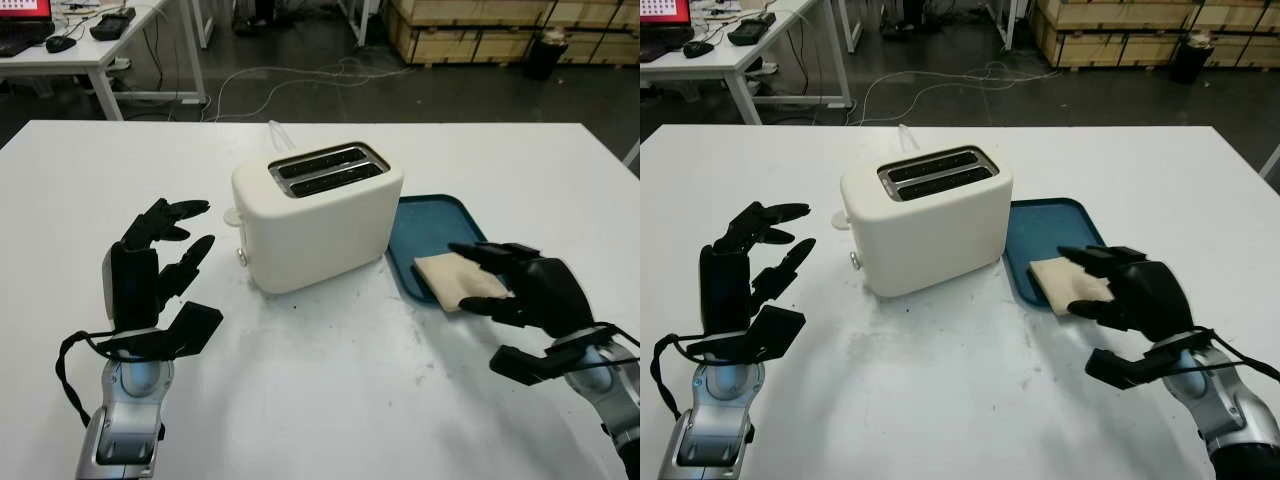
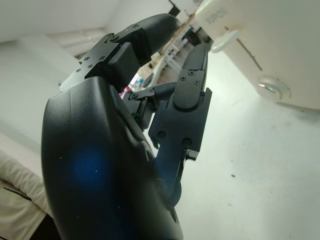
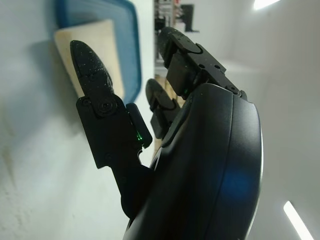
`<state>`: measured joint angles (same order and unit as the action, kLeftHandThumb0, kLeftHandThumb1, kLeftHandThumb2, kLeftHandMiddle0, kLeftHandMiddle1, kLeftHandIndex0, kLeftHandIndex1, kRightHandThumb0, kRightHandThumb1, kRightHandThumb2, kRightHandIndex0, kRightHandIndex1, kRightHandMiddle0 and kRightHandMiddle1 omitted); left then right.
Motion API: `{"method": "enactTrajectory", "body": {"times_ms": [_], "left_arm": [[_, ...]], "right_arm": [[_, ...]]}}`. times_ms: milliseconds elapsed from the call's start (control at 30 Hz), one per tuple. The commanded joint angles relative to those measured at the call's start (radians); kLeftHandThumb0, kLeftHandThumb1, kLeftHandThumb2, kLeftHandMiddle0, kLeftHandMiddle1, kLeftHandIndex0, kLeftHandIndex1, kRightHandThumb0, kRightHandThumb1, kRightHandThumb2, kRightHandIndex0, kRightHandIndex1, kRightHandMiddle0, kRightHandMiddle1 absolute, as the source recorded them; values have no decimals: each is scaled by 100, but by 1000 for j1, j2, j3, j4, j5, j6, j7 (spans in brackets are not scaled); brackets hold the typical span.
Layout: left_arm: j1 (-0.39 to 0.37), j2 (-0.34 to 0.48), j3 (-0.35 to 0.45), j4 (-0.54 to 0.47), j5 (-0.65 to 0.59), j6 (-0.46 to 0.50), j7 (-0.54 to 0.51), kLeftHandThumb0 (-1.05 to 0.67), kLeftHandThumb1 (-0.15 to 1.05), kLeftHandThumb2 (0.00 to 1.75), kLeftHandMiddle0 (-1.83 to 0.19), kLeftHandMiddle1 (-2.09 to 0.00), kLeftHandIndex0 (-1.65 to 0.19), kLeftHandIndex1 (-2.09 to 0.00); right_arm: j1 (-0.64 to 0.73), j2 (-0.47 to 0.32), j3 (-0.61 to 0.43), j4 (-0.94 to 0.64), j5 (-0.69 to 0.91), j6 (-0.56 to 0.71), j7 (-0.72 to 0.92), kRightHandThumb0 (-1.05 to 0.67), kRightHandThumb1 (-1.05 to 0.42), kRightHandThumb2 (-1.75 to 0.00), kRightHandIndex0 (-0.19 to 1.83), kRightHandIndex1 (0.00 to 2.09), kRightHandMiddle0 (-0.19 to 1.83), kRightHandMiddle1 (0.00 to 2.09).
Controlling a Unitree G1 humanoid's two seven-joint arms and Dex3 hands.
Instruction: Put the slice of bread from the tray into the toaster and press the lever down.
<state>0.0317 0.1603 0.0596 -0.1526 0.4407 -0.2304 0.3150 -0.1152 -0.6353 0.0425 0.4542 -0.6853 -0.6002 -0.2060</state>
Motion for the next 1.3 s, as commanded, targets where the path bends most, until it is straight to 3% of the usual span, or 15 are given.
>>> {"method": "enactTrajectory", "body": {"times_ms": [0,267,467,800,1267], "left_arm": [[-6,-1,-3,5,-6,-13,-1,-27,92,2,-48,-128,-64,-63],[-5,2,1,4,-4,-14,1,-28,92,3,-48,-128,-63,-63],[-6,3,0,16,-1,-26,8,-27,92,4,-47,-129,-64,-63],[-5,-4,-2,13,-10,-22,1,-25,92,3,-48,-130,-64,-62],[-2,-5,2,6,0,-12,7,-25,92,4,-47,-127,-63,-61]], "right_arm": [[-29,-12,27,22,-17,20,-6,-56,-71,0,46,4,47,0],[-28,-46,85,-24,-46,90,41,-72,-70,0,36,0,38,0],[9,-99,63,-125,-4,141,144,-91,-74,-1,27,0,29,0],[58,-139,-12,-287,8,214,203,-90,-69,0,22,1,25,0],[5,-136,75,-223,-48,229,218,-78,-71,-1,21,1,24,0]]}}
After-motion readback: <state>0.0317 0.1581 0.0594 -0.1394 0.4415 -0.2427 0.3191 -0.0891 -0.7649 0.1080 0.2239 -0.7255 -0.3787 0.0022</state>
